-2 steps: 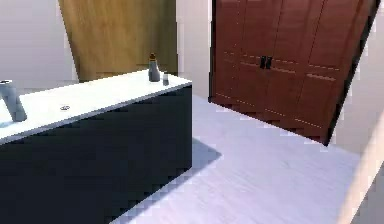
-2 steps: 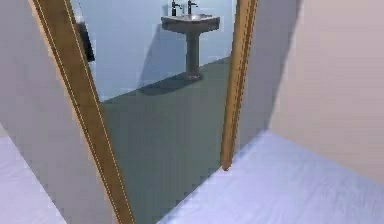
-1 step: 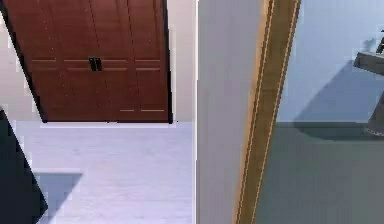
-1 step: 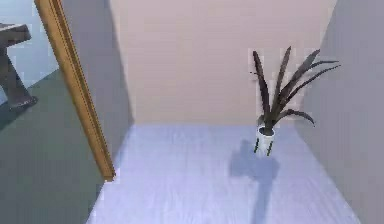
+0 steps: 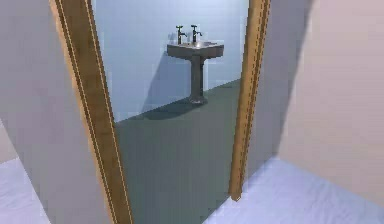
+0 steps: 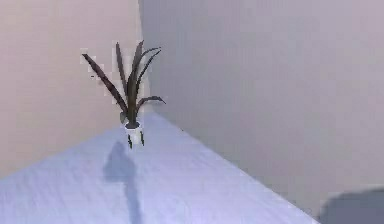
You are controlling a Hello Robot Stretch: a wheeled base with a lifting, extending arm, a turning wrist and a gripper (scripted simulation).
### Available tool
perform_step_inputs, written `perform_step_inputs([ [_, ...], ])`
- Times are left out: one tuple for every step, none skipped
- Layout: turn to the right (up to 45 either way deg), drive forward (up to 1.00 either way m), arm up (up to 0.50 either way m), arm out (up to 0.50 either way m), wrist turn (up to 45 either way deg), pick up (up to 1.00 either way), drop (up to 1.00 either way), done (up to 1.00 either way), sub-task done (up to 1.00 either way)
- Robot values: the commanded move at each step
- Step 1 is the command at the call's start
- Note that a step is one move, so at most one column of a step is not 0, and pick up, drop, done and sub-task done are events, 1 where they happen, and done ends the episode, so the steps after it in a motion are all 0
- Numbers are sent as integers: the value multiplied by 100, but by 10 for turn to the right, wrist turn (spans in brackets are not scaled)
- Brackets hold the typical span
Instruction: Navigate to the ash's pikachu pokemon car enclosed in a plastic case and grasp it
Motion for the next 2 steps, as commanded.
perform_step_inputs([
  [300,0,0,0,0,0,0,0,0],
  [0,60,0,0,0,0,0,0,0],
])
